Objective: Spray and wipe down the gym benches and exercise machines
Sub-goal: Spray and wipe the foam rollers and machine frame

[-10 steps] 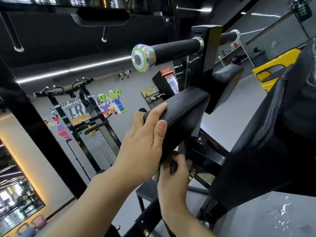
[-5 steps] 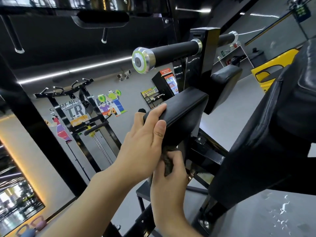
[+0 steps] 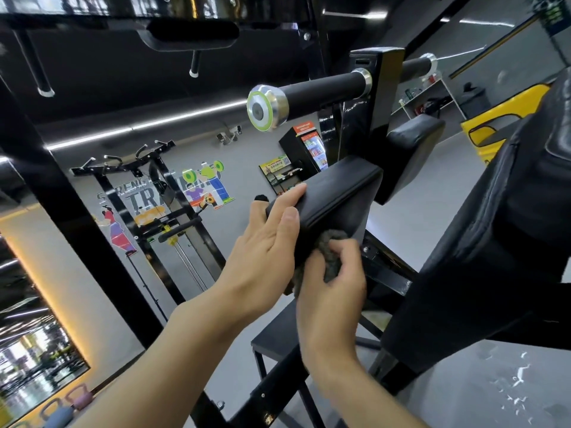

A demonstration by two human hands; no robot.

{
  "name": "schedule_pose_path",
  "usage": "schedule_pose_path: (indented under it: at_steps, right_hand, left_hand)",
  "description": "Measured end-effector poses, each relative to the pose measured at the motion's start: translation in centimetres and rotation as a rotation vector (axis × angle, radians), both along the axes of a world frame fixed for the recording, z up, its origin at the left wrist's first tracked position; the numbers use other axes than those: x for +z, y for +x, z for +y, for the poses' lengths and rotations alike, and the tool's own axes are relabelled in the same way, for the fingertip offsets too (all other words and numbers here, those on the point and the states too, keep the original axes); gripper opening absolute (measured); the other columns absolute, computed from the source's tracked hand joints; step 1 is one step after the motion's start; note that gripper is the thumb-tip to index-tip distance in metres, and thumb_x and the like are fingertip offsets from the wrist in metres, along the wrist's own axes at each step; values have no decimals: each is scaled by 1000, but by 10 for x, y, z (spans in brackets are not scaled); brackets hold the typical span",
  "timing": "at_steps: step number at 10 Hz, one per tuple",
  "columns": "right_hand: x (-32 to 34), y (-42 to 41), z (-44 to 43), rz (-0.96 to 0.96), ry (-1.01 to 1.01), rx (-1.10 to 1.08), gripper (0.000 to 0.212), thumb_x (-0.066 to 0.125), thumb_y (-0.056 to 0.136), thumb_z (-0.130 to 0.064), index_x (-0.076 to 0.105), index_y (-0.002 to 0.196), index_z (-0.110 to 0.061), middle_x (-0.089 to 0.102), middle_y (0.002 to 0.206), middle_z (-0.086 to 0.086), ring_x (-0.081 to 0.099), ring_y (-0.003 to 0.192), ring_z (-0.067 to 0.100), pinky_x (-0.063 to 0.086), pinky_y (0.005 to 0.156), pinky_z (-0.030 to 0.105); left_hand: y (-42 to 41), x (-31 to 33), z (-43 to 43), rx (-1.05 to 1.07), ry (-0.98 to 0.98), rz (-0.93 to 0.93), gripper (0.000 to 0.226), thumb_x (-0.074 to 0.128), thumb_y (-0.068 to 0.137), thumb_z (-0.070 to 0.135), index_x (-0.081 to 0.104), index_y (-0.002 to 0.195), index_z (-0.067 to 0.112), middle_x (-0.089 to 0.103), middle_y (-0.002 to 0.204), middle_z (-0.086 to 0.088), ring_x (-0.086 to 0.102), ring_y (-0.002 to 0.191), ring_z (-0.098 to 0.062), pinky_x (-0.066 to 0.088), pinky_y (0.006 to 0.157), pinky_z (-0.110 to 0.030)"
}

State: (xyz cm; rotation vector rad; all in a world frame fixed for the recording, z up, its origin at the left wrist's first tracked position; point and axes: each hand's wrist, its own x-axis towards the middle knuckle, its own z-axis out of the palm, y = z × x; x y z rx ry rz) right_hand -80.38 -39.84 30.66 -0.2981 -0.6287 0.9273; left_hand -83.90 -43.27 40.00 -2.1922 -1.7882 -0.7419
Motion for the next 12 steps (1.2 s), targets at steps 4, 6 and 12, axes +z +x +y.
schedule_pose_path:
  at_steps: [4,6,12]
  right_hand:
    - [6,-5,-13,-11,192,-203,25,48,96,-13,52,103,-38,56,106,5,59,96,19,56,75,42]
    - [-27,-29,14,-170,14,-111,28,49,96,4,50,93,-23,60,99,6,60,87,12,52,73,24]
    - [36,26,115,325,-466,-111,23,43,91,0,62,102,-9,66,105,17,62,95,29,52,87,46]
  left_hand:
    - [11,1,-6,-1,10,-125,70,15,84,57,36,148,41,35,146,5,42,128,-21,41,104,-37]
    - [6,-3,-5,-14,-37,-148,49,3,88,71,25,132,74,31,131,15,36,126,-25,28,115,-51]
    - [1,-9,1,-52,12,-109,45,4,90,68,25,129,76,32,129,21,37,125,-19,24,115,-44]
